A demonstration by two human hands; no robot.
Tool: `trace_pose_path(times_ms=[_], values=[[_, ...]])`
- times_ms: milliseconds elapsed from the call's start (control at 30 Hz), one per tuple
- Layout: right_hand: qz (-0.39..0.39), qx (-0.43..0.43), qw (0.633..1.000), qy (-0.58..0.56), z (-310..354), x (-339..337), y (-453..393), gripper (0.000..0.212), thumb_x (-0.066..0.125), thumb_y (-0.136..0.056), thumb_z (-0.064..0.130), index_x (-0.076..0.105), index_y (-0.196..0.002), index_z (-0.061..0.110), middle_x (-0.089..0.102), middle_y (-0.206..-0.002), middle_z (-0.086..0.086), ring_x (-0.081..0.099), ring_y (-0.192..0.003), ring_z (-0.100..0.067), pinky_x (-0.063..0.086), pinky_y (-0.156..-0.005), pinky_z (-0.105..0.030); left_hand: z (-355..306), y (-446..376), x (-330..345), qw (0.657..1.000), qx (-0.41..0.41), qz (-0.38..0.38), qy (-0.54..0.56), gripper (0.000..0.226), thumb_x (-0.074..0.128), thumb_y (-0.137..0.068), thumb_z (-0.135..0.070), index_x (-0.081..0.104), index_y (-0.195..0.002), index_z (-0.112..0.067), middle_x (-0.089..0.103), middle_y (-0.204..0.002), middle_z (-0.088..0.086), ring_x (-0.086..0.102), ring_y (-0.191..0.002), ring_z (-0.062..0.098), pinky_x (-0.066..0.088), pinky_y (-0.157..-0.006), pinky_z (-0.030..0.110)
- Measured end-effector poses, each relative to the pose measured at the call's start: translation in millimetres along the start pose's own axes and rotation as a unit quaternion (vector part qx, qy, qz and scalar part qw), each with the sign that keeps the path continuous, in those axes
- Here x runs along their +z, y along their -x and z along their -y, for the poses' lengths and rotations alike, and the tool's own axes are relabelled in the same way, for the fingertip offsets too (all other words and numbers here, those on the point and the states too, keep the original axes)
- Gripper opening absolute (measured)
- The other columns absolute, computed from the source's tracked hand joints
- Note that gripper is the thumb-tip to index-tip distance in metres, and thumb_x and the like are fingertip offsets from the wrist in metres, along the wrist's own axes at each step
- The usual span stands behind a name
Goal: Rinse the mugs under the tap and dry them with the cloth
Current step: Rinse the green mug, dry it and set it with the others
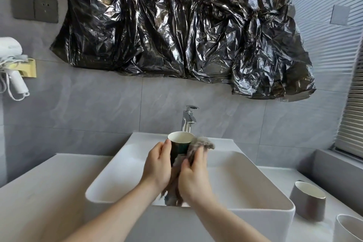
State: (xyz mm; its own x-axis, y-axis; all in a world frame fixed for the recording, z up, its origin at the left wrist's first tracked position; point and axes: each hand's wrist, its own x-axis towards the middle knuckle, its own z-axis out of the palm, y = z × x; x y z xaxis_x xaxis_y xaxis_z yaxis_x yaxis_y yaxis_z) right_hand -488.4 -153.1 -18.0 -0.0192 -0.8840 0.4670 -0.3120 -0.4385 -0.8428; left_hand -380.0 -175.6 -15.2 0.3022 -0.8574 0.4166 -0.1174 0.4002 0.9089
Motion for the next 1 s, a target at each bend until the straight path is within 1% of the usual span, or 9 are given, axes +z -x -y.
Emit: trace_pose_path(times_ms=[100,300,433,567,667,767,867,933,1000], values=[[0.011,0.084,0.996,-0.012,-5.3,-12.9,-12.7,0.015,0.036,-0.106,0.007,0.047,-0.111,0.016,0.060,-0.121,-0.008,0.055,-0.114,-0.023,0.046,-0.092,-0.033,-0.6,-0.1,2.1,0.999,-0.008,0.023,0.037,0.046,0.046,-0.109,-0.032,0.032,-0.067,-0.019,0.033,-0.053,-0.014,0.029,-0.058,0.015,0.024,-0.058,0.036],[-0.003,0.085,0.996,-0.011,-0.2,-17.3,4.1,0.014,0.040,-0.106,0.010,0.051,-0.108,0.019,0.066,-0.115,-0.005,0.062,-0.107,-0.020,0.047,-0.084,-0.030,0.8,0.2,1.0,0.999,0.013,0.033,0.027,0.043,0.049,-0.108,-0.034,0.034,-0.070,-0.019,0.033,-0.062,-0.006,0.030,-0.064,0.017,0.027,-0.065,0.038],[0.035,0.077,0.995,-0.056,19.4,-4.0,28.9,0.029,0.040,-0.104,0.007,0.051,-0.122,0.027,0.066,-0.121,-0.012,0.068,-0.104,-0.022,0.060,-0.089,-0.044,0.9,-0.3,5.6,0.999,0.008,0.044,0.019,0.040,0.051,-0.107,-0.031,0.040,-0.071,-0.018,0.040,-0.065,-0.001,0.037,-0.066,0.018,0.032,-0.066,0.036],[0.047,0.044,0.997,-0.043,27.8,14.3,38.0,0.051,0.042,-0.102,0.006,0.035,-0.149,0.026,0.040,-0.152,-0.004,0.043,-0.141,-0.022,0.038,-0.119,-0.045,3.7,-4.0,1.1,0.995,-0.034,0.051,0.081,0.040,0.055,-0.105,-0.033,0.046,-0.071,-0.014,0.048,-0.069,0.004,0.044,-0.071,0.019,0.035,-0.072,0.039],[0.052,0.106,0.987,-0.105,29.4,14.1,34.6,0.043,0.042,-0.104,0.010,0.040,-0.139,0.033,0.054,-0.141,0.000,0.056,-0.128,-0.017,0.049,-0.110,-0.041,3.7,-3.4,-3.1,0.994,-0.027,0.049,0.093,0.046,0.056,-0.092,-0.045,0.045,-0.081,-0.002,0.047,-0.075,0.011,0.046,-0.075,0.020,0.036,-0.075,0.040],[0.033,0.198,0.964,-0.173,24.0,11.0,24.1,0.039,0.040,-0.105,0.014,0.042,-0.141,0.029,0.061,-0.133,-0.002,0.061,-0.120,-0.019,0.052,-0.104,-0.042,2.6,-4.0,-3.1,0.993,-0.014,0.048,0.104,0.042,0.054,-0.092,-0.042,0.039,-0.075,-0.007,0.039,-0.076,0.008,0.038,-0.075,0.021,0.030,-0.074,0.041],[0.005,0.310,0.900,-0.306,17.5,1.9,11.0,0.039,0.037,-0.107,0.015,0.052,-0.143,0.011,0.065,-0.135,-0.022,0.063,-0.124,-0.035,0.050,-0.109,-0.050,4.5,-4.2,-1.7,0.993,-0.015,0.052,0.104,0.041,0.050,-0.104,-0.031,0.029,-0.071,-0.022,0.026,-0.072,0.004,0.030,-0.066,0.017,0.025,-0.064,0.035],[-0.009,0.346,0.854,-0.387,16.8,-8.0,5.7,0.037,0.033,-0.106,0.012,0.061,-0.129,0.003,0.071,-0.124,-0.029,0.069,-0.108,-0.039,0.055,-0.094,-0.048,3.1,-3.3,-1.3,0.989,-0.036,0.056,0.132,0.043,0.046,-0.108,-0.026,0.025,-0.070,-0.024,0.022,-0.065,-0.004,0.026,-0.055,0.011,0.025,-0.052,0.026],[-0.022,0.351,0.837,-0.419,13.5,-14.1,1.9,0.036,0.034,-0.105,0.012,0.064,-0.122,-0.001,0.074,-0.110,-0.028,0.068,-0.091,-0.037,0.053,-0.079,-0.043,0.2,-2.1,-1.3,0.985,-0.058,0.062,0.151,0.044,0.043,-0.108,-0.026,0.025,-0.068,-0.028,0.020,-0.061,-0.008,0.022,-0.051,0.010,0.020,-0.048,0.023]])
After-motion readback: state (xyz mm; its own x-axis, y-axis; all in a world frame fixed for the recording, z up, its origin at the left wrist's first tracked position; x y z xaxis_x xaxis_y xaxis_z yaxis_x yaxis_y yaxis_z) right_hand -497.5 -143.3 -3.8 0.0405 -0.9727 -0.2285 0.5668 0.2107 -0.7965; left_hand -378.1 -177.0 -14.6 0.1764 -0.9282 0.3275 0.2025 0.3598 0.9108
